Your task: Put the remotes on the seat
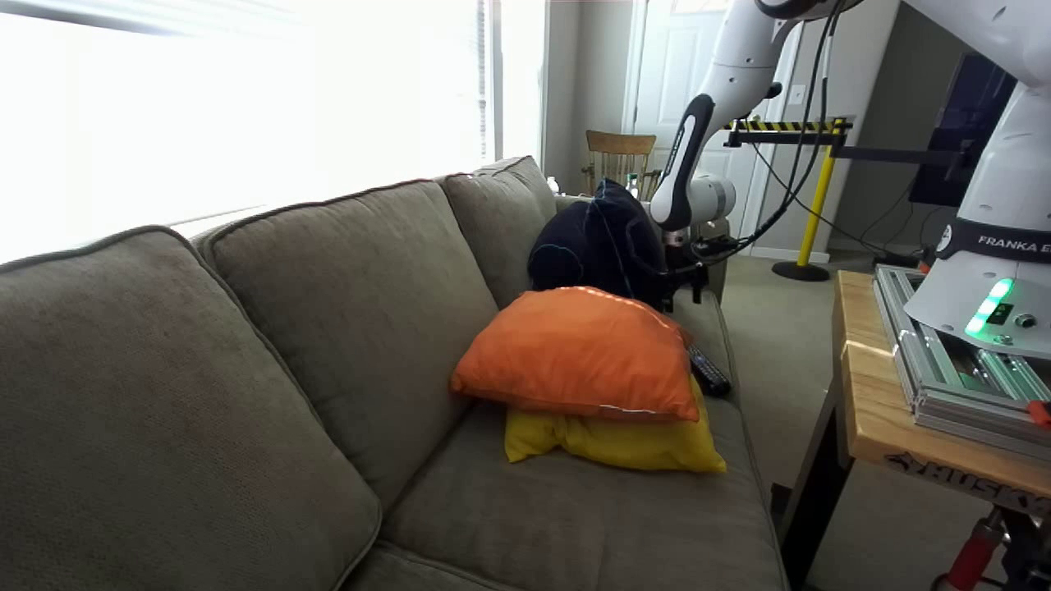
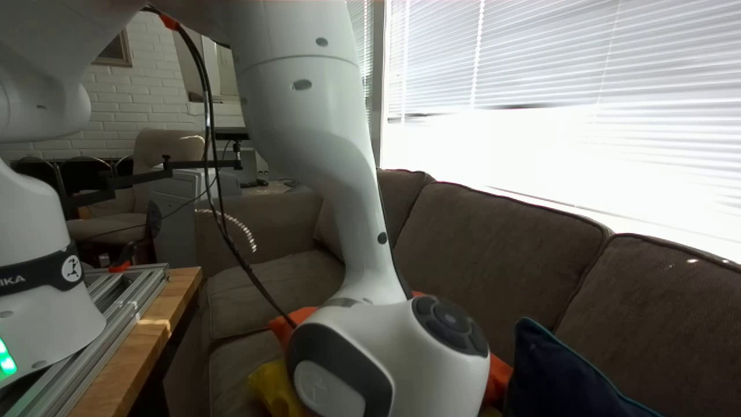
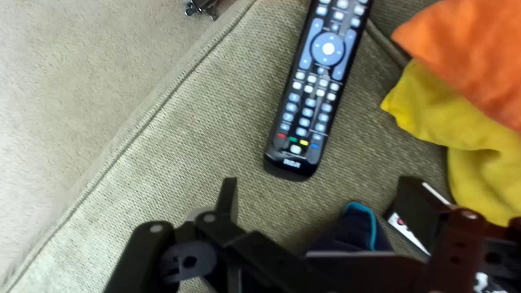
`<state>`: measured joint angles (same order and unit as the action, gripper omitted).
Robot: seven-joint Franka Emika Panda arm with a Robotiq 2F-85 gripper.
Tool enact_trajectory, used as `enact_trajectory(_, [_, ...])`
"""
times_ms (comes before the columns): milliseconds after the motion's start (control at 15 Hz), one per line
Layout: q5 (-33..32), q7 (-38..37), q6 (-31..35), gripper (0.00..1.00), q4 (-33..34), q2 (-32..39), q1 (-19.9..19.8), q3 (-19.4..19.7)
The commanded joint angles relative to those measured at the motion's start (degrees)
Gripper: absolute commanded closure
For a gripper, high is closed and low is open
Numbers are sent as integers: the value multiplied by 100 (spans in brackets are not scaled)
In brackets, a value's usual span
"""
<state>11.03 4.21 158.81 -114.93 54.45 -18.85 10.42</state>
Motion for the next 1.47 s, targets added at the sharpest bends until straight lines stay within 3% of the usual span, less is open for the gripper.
enact_trajectory(0, [-35,-252,420,0,119,491,-180,-45])
enact_trajectory(667, [3,-436,1542,0,545,1275,-579,-555])
enact_trajectory(1333, [-20,-696,1491,0,928,1716,-249,-323])
enact_trajectory(1400, [-25,-702,1493,6,952,1744,-223,-301])
